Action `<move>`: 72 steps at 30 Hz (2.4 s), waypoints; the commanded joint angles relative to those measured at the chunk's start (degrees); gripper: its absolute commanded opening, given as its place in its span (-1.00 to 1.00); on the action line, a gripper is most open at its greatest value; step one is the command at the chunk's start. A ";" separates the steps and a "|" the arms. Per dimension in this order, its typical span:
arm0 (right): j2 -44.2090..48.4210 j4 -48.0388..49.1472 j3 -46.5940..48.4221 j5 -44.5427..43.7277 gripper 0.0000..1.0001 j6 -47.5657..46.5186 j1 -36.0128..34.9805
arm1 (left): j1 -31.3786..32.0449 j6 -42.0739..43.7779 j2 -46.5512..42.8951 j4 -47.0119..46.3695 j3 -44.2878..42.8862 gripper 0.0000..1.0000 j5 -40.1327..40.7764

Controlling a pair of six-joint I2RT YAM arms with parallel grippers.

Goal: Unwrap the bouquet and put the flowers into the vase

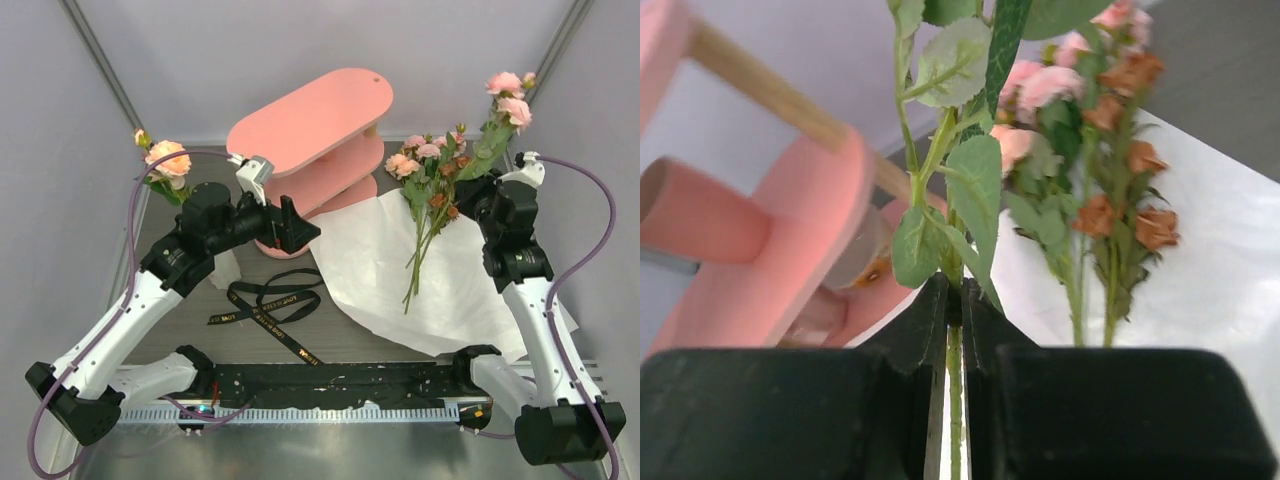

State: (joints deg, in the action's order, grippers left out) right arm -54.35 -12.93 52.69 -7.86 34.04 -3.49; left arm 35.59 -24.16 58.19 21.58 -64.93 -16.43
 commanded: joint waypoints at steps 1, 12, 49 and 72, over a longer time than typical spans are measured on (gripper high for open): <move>4.77 11.07 0.32 22.10 -0.98 -13.90 -1.17 | -0.17 -3.26 0.95 -4.88 -4.24 0.97 -5.45; 10.40 20.83 -2.76 41.69 -0.98 -14.36 -13.73 | -0.17 -13.53 6.67 -9.10 -11.53 0.63 -18.29; 13.92 18.90 -3.82 46.27 -0.98 -14.00 -21.30 | 4.66 -32.53 20.73 -35.21 -21.21 -0.18 -18.38; 14.44 16.72 -3.29 33.21 0.31 -9.17 -21.83 | 7.12 -11.45 14.50 -20.12 -21.30 -1.00 -7.85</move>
State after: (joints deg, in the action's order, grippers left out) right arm -41.34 4.19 47.90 33.87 23.31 -25.04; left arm 42.44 -46.02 78.78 -3.92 -85.80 -28.95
